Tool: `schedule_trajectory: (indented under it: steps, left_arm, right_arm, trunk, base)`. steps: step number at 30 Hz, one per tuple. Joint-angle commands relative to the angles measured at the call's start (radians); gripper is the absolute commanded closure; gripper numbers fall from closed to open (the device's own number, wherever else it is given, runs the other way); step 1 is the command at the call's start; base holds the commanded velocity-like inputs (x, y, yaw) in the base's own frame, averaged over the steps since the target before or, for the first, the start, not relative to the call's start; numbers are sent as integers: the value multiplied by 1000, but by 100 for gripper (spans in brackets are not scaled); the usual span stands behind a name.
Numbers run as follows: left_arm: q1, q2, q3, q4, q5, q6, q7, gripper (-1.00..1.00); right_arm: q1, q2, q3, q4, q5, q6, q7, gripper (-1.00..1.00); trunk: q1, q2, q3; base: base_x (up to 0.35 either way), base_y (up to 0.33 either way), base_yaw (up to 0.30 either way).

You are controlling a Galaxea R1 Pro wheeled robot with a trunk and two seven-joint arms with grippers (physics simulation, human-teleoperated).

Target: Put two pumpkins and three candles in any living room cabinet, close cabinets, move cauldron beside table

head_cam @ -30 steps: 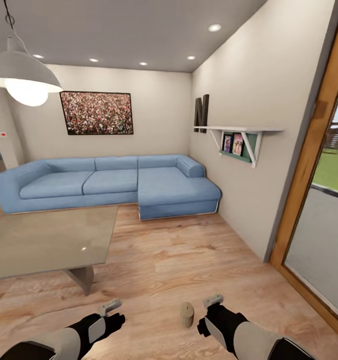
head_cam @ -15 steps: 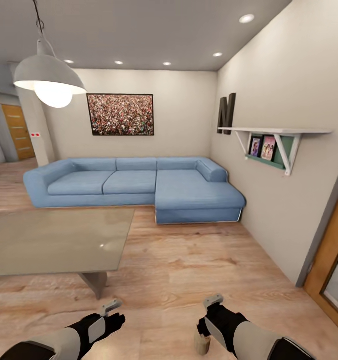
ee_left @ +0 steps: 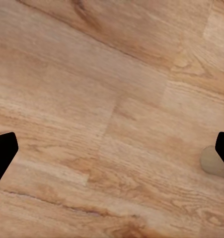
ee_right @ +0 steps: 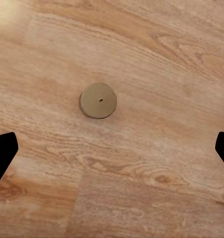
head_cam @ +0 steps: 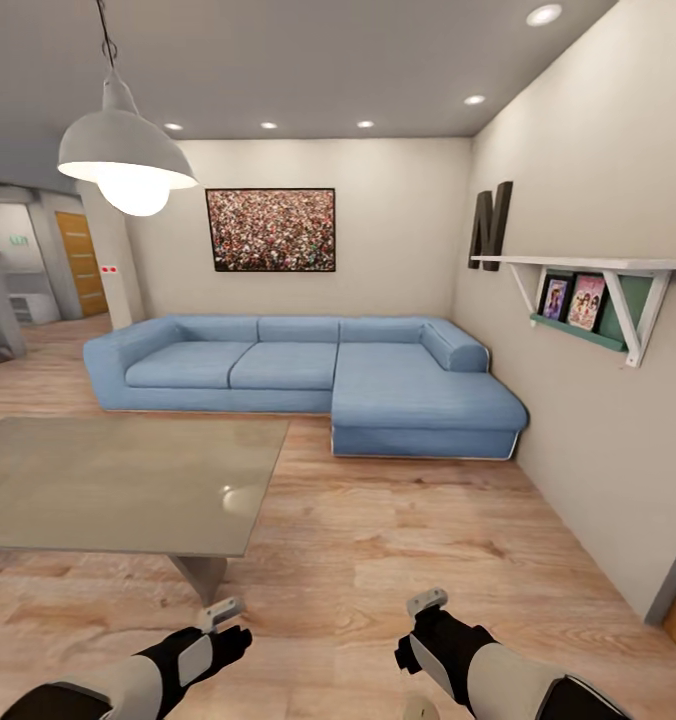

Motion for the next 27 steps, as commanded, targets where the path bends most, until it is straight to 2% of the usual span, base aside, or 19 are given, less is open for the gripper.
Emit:
schedule_trajectory:
  steps: [1,7,11,15,16,17,19,21,24,27]
  left_arm:
    - [-1,-3,-8,1,9,-1,2,-100]
    - [-1,-9,-8,1,8,-2,2,-100]
    - [-1,-27,-12,1,5,-2,1,-100]
    - [-1,-33,-12,-7,5,-1,0,-100]
    - [-1,-37,-12,-13,5,1,-2,-100]
    - [-1,-57,-13,-52,3,8,-7,-100]
    - [-1,-68,-13,-91,0,22,-8,-100]
    - [-1,-74,-14,-121,-2,60,-7,-100]
    - [-1,-81,-15,-195,-5,166,0,-100]
    - [-2,-92,-16,-259,-20,217,2,-100]
  right_arm:
    - [0,-1,8,-1,-11,5,-6,-100]
    - [0,-1,7,-1,-12,5,-6,-100]
    - [0,-1,0,-2,-19,5,-4,-100]
    - [0,-1,-11,-2,-25,5,-2,-100]
    - [0,-1,-17,-2,-25,5,0,-100]
    - [0,-1,-35,-2,-26,3,4,-100]
    - [0,-1,-40,-3,-28,0,4,-100]
    - [0,1,-42,-3,-27,0,4,-100]
    - [0,4,-43,-3,-28,-1,2,-100]
    - [0,3,-46,-3,-30,-1,1,-100]
  trunk:
    - [0,-1,-1]
    - [0,-1,-1]
    - [0,-1,-1]
    - [0,-1,-1]
    - [0,-1,-1]
    - [0,-1,-1]
    - [0,-1,-1]
    - [0,-1,-1]
    - [0,-1,-1]
    - [0,-1,-1]
  base:
    - [23,-16,12]
    - [5,-4,3]
    - [0,0,0]
    - [0,0,0]
    - [0,0,0]
    - [0,0,0]
    - [0,0,0]
    - [0,0,0]
    - [0,0,0]
    - [0,0,0]
